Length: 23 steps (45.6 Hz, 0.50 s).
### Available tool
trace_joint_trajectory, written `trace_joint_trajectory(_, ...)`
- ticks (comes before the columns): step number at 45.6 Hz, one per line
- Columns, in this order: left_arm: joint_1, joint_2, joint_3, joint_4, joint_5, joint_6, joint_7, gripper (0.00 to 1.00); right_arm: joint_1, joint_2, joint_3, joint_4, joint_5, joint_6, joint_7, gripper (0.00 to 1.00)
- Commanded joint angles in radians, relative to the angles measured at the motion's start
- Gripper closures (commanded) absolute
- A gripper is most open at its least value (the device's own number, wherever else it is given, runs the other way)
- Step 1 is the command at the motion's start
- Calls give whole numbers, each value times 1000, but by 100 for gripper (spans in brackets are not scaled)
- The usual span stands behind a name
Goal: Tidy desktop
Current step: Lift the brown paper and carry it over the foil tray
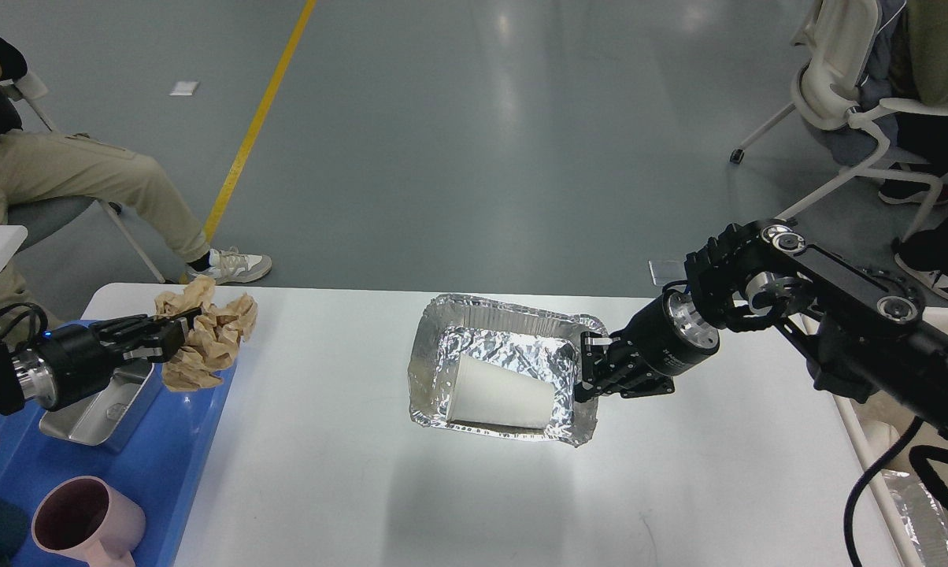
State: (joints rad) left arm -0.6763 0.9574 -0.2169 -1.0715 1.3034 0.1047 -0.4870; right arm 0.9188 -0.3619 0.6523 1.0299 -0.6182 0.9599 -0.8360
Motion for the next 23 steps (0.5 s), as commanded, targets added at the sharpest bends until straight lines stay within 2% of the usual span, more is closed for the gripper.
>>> trace_joint_trajectory(1, 6, 83, -22, -122, -124, -8, -5, 97, 0, 0, 0, 1, 0, 0, 0, 100)
trace_joint_trajectory(7, 8, 142, -39, -304, -187, -5, -8, 96, 0, 1, -2, 1, -2, 0, -2, 100)
trace_joint_trajectory(11, -5, 141, -38, -379, -184, -5, -8, 96, 2, 1, -2, 1, -15, 0, -2, 100)
trace_joint_trajectory(18, -100, 138, -30, -393, -70, -17, -10, 96, 5, 1, -3, 2, -17, 0, -2, 100)
trace_joint_trajectory(23, -179, 132, -30, -392, 2, -88, -15, 96, 3, 3, -3, 2, -17, 0, -2, 100)
